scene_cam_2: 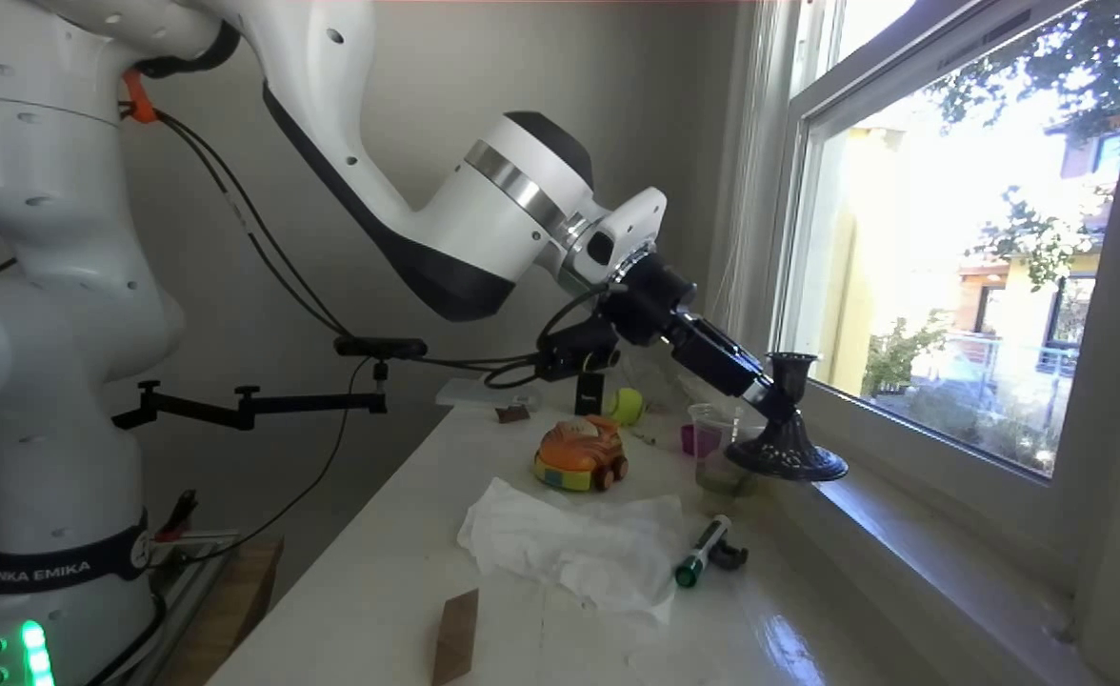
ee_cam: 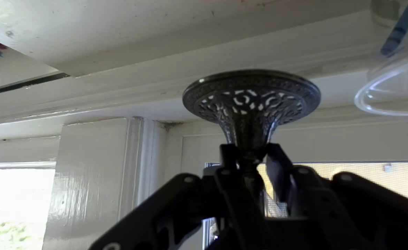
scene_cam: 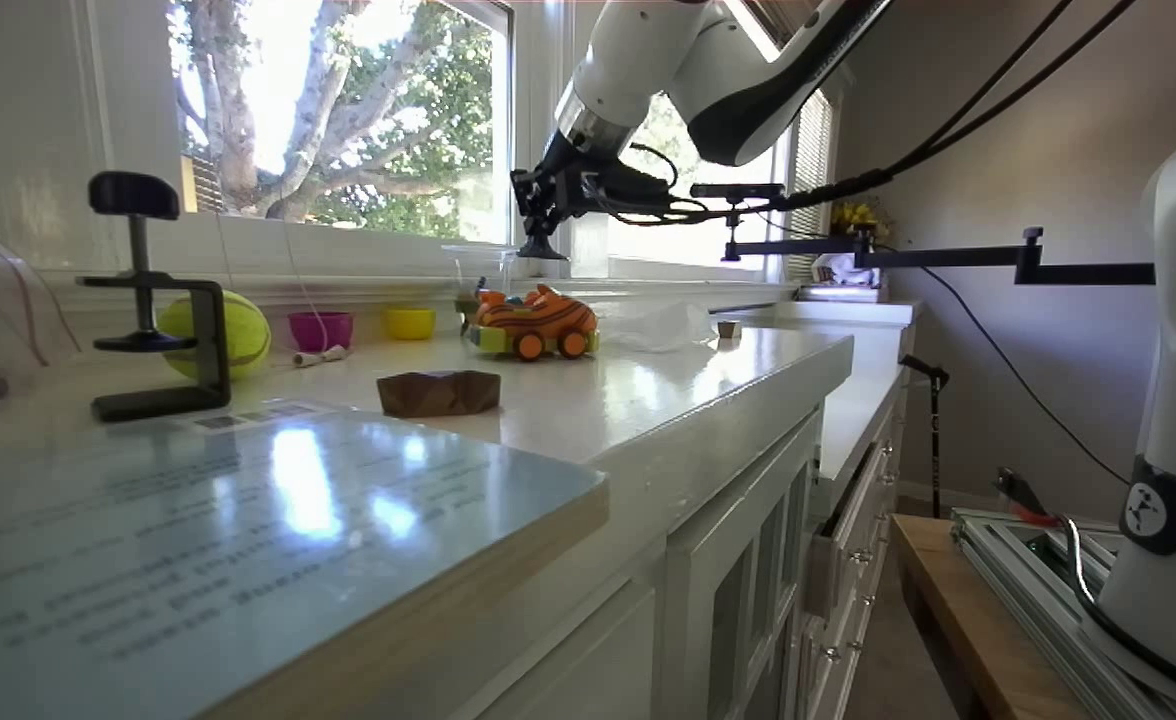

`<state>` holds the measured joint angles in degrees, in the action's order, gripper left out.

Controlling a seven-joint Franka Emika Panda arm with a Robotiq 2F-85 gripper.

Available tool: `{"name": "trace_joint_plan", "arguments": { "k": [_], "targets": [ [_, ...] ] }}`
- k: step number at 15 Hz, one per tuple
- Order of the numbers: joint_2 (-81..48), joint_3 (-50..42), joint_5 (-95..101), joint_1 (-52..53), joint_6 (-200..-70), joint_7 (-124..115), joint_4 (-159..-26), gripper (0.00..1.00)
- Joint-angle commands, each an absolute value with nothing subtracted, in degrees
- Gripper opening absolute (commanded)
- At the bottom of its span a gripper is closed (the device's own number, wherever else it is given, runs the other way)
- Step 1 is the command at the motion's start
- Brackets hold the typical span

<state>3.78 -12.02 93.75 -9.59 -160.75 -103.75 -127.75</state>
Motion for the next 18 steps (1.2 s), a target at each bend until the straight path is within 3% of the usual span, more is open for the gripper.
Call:
{"name": "trace_joint_plan", "arguments": {
  "k": [1,18],
  "targets": [
    [3.3,-11.7,96.7,-9.3,-160.8,-103.7,-125.1,0.07],
    [5.7,-3.6,103.8,-2.8,-165.0,-104.4,-116.9,0.07]
  ]
}}
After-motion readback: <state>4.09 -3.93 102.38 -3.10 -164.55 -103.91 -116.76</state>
